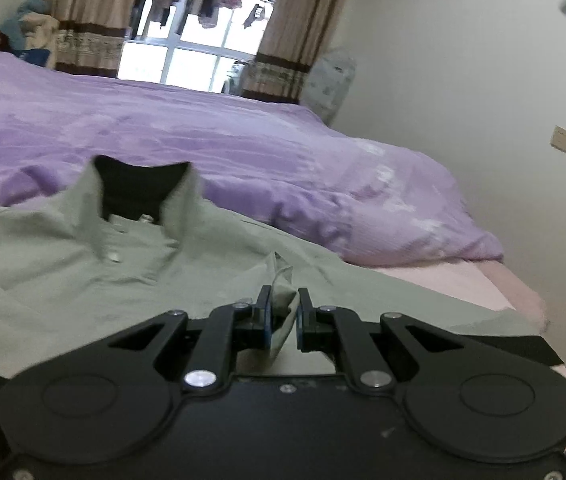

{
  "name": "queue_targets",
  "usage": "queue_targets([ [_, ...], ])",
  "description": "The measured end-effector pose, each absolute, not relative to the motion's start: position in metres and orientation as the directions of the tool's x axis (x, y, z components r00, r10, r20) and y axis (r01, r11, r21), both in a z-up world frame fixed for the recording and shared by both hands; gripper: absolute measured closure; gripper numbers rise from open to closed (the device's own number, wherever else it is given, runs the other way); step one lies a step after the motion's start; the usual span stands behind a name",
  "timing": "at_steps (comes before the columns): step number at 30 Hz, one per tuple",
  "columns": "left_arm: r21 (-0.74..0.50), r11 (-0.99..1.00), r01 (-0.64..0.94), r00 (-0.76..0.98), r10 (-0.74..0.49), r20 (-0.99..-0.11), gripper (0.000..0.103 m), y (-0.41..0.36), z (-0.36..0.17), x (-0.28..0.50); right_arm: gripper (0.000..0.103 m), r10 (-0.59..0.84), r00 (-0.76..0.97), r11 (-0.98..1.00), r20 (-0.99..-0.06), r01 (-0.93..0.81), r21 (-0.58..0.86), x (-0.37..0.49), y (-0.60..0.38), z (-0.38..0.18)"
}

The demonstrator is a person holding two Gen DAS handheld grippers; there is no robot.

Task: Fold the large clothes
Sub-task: 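Fold the held sleeve across the jacket body with the left gripper, release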

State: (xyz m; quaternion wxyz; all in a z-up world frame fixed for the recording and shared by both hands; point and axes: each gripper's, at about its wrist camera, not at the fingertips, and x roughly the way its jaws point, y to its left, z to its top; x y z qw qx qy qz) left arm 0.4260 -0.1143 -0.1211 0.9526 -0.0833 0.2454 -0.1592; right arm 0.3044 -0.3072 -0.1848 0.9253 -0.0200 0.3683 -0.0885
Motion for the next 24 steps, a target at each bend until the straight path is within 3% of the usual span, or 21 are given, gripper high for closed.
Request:
queue_targets([
  [11, -0.287, 0.888, 0.359, 0.770, -0.456, -0.447, 0.095, -0.189, -0.134, 0.428, 0.000, -0.378, 0.690, 0.922, -0.617, 0.339, -0.185, 0.300, -0.353, -0.183],
  [15, -0.314, 0.872, 0.376, 0.747, -0.486, -0.454, 0.095, -0.205, -0.147, 0.420, 0.000, -0.468, 0.664, 0.883, -0.583, 0.380, -0.277, 0.300, -0.359, -0.188],
  [24, -0.348, 0.867, 0.356, 0.698, -0.495, -0.518, 0.095, -0.224, -0.198, 0.430, 0.000, -0.482, 0.645, 0.874, -0.593, 0.399, -0.277, 0.302, -0.369, -0.194],
])
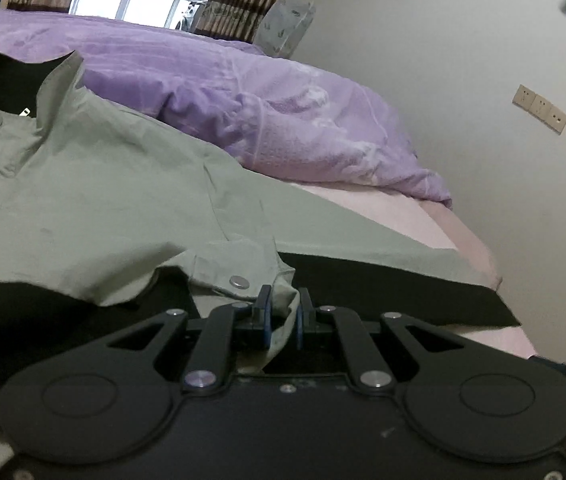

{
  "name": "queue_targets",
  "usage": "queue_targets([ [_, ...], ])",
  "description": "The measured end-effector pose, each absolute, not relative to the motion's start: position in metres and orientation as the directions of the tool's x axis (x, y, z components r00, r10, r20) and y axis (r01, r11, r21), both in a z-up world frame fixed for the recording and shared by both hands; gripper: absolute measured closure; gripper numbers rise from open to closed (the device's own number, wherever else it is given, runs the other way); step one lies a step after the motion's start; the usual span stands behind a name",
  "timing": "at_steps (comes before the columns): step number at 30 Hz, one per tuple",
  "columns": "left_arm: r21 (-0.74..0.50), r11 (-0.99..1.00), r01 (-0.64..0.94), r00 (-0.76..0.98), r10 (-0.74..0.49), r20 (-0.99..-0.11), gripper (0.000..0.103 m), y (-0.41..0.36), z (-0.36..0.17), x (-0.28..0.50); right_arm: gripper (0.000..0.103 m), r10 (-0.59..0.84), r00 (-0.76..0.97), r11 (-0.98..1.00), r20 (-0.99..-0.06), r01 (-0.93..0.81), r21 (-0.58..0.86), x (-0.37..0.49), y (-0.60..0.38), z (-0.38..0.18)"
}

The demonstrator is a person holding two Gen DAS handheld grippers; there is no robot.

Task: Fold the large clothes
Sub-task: 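Fold the held sleeve across the jacket body with the left gripper, release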

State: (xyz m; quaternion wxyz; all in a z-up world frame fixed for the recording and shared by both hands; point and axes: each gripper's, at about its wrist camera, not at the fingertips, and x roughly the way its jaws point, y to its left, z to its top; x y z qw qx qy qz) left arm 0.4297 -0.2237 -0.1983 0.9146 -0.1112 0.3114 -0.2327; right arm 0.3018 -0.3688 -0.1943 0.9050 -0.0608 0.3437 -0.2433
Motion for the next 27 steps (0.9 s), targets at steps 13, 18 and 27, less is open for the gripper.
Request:
queue_targets([
  [13, -0.453, 0.835, 0.313, 0.661, -0.534, -0.527, 0.091, -0.209, -0.228, 0.448, 0.000, -0.473, 0.635, 0.879, -0.611, 0.393, -0.272, 0.303, -0.373, -0.200],
  [18, -0.373, 0.867, 0.331, 0.733, -0.485, -0.477, 0.094, -0.219, -0.199, 0.449, 0.000, -0.465, 0.642, 0.882, -0.610, 0.392, -0.260, 0.303, -0.374, -0.199],
  [27, -0.384, 0.862, 0.332, 0.623, -0.506, -0.597, 0.090, -0.239, -0.237, 0.458, 0.000, -0.472, 0.630, 0.879, -0.617, 0.392, -0.272, 0.302, -0.374, -0.200],
])
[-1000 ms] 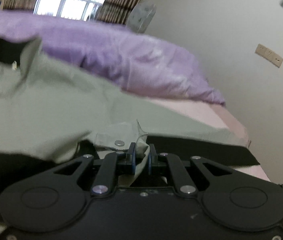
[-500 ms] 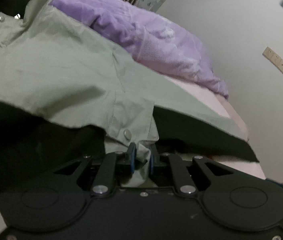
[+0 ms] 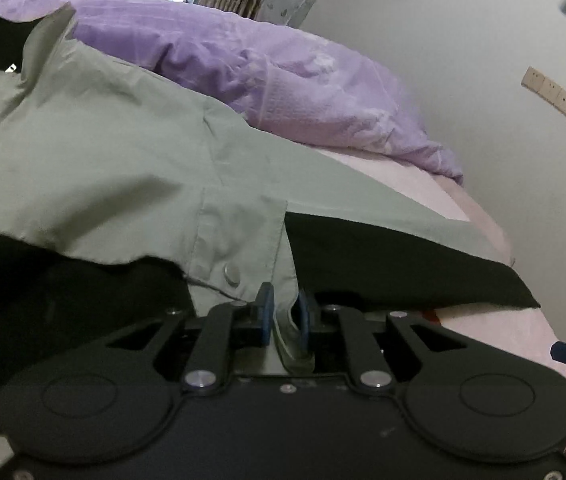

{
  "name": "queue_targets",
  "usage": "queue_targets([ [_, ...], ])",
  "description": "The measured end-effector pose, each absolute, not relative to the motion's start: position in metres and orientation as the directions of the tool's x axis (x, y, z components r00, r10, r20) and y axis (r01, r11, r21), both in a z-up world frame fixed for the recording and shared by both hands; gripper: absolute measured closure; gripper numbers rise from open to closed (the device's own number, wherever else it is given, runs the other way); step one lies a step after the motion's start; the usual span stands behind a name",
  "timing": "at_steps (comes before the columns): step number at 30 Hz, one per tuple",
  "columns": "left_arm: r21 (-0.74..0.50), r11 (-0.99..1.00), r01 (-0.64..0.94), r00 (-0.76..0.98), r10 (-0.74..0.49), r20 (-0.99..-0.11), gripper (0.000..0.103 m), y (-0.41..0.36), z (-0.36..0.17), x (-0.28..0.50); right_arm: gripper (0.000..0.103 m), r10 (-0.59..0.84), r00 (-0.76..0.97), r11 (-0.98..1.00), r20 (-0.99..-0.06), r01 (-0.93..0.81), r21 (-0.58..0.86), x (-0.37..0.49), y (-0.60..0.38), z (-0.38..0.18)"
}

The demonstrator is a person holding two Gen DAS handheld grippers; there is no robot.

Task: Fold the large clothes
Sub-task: 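Fold the held sleeve across the jacket body with the left gripper, release, then grasp the other sleeve cuff with the right gripper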

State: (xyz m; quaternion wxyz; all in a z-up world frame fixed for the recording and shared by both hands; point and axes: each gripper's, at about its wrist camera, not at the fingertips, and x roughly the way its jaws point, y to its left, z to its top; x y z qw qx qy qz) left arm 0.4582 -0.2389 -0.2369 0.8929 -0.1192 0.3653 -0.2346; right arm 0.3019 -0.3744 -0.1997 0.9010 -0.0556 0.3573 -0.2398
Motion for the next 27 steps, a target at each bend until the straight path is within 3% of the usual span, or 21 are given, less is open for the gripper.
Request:
queue_targets([
  [4, -0.405, 0.852, 0.332, 0.597, -0.522, -0.609, 0.086, -0.235, -0.233, 0.458, 0.000, -0.470, 0.626, 0.880, -0.622, 0.388, -0.274, 0.305, -0.374, -0.201],
  [6, -0.435, 0.834, 0.339, 0.565, -0.550, -0.614, 0.061, -0.229, -0.227, 0.451, 0.000, -0.472, 0.626, 0.879, -0.621, 0.389, -0.275, 0.305, -0.373, -0.201],
  [7, -0.445, 0.822, 0.355, 0.554, -0.568, -0.608, 0.039, -0.225, -0.223, 0.446, 0.000, -0.472, 0.629, 0.879, -0.617, 0.389, -0.275, 0.305, -0.373, -0.201],
  [8, -0.440, 0.815, 0.377, 0.553, -0.579, -0.599, 0.024, -0.221, -0.216, 0.441, 0.000, -0.472, 0.630, 0.879, -0.616, 0.389, -0.276, 0.305, -0.373, -0.202],
  [9, -0.424, 0.817, 0.391, 0.560, -0.576, -0.595, 0.021, -0.217, -0.209, 0.436, 0.000, -0.473, 0.627, 0.879, -0.619, 0.388, -0.278, 0.305, -0.373, -0.202],
  [18, -0.290, 0.886, 0.362, 0.645, -0.463, -0.608, 0.018, -0.150, -0.146, 0.395, 0.000, -0.490, 0.646, 0.868, -0.585, 0.423, -0.259, 0.293, -0.387, -0.199],
  [24, -0.004, 0.962, 0.275, 0.769, -0.222, -0.600, 0.017, -0.082, -0.129, 0.335, 0.000, -0.300, 0.711, 0.823, -0.636, 0.530, 0.205, 0.271, -0.496, -0.185],
  [27, 0.017, 0.972, 0.236, 0.775, -0.177, -0.607, 0.017, -0.060, -0.132, 0.318, 0.000, -0.298, 0.691, 0.734, -0.659, 0.607, 0.304, 0.275, -0.555, -0.185],
])
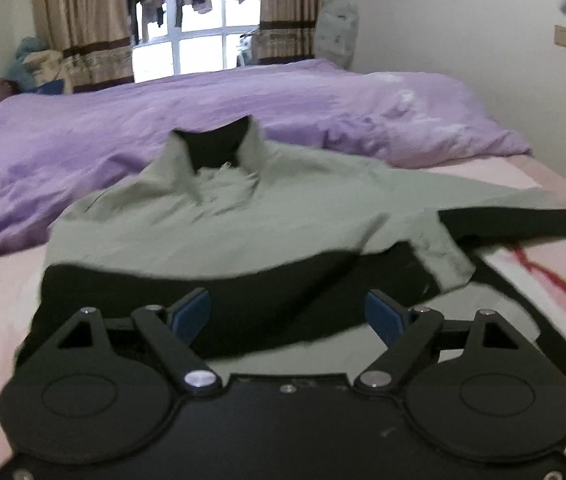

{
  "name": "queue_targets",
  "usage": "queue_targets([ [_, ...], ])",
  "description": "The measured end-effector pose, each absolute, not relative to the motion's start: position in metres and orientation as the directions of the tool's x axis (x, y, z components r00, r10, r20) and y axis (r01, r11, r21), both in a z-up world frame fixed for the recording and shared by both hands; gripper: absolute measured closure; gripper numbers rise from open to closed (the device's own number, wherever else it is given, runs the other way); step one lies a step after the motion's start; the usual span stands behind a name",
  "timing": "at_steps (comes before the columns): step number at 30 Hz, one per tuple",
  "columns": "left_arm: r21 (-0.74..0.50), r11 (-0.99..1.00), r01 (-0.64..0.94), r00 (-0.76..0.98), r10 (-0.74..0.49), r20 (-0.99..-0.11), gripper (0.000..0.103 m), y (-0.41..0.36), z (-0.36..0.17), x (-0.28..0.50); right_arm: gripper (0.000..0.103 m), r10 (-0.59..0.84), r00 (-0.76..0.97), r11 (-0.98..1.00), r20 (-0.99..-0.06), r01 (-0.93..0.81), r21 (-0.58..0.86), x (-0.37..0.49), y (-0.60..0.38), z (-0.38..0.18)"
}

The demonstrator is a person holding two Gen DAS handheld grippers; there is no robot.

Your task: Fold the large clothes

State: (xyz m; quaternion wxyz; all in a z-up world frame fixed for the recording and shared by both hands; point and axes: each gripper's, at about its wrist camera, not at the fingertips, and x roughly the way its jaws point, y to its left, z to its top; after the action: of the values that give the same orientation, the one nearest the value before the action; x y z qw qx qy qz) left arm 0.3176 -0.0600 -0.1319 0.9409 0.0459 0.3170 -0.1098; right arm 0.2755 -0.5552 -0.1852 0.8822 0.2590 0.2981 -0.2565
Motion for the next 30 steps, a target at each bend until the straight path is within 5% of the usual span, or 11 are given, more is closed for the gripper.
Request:
queue_targets([
  [3, -0.002, 0.975, 0.221, 0.767, -0.175, -0.618, 0.017, -0.047, -0.138, 0.307, 0.017, -0.281, 0.659, 0.666, -0.697, 0.657, 0.353, 0.298, -0.598, -0.195],
  [8, -0.074, 0.983, 0.171, 0.750, -0.178, -0.637, 0.017, -0.031, -0.151, 0.303, 0.004, -0.201, 0.725, 0.603, -0.659, 0.622, 0.500, 0.325, -0.621, -0.209],
  [10, -0.074, 0.986, 0.148, 0.743, -0.161, -0.650, 0.017, -0.028, -0.157, 0.306, 0.011, -0.231, 0.723, 0.608, -0.651, 0.630, 0.483, 0.340, -0.617, -0.208],
  [11, -0.074, 0.987, 0.142, 0.740, -0.155, -0.655, 0.017, -0.026, -0.160, 0.307, 0.023, -0.248, 0.720, 0.615, -0.648, 0.634, 0.469, 0.345, -0.617, -0.208],
  [12, -0.073, 0.988, 0.137, 0.738, -0.151, -0.658, 0.017, -0.026, -0.161, 0.307, 0.059, -0.284, 0.697, 0.619, -0.659, 0.658, 0.429, 0.352, -0.617, -0.208],
  [13, -0.071, 0.989, 0.133, 0.736, -0.147, -0.661, 0.017, -0.025, -0.163, 0.307, 0.085, -0.320, 0.662, 0.616, -0.678, 0.689, 0.382, 0.355, -0.617, -0.208],
  [15, -0.065, 0.990, 0.126, 0.735, -0.138, -0.664, 0.017, -0.022, -0.165, 0.307, 0.093, -0.316, 0.684, 0.605, -0.658, 0.679, 0.415, 0.351, -0.623, -0.206],
  [19, -0.011, 0.998, 0.055, 0.759, -0.049, -0.649, 0.017, -0.022, -0.161, 0.309, 0.098, -0.271, 0.815, 0.617, -0.513, 0.556, 0.557, 0.325, -0.619, -0.190],
  [23, -0.077, 0.995, 0.059, 0.773, -0.094, -0.628, 0.017, -0.023, -0.156, 0.304, 0.099, -0.229, 0.875, 0.722, -0.428, 0.447, 0.528, 0.309, -0.581, -0.161],
  [30, -0.111, 0.990, 0.084, 0.756, -0.136, -0.640, 0.017, -0.031, -0.155, 0.295, 0.098, -0.055, 0.882, 0.752, -0.469, 0.345, 0.561, 0.309, -0.528, -0.188],
])
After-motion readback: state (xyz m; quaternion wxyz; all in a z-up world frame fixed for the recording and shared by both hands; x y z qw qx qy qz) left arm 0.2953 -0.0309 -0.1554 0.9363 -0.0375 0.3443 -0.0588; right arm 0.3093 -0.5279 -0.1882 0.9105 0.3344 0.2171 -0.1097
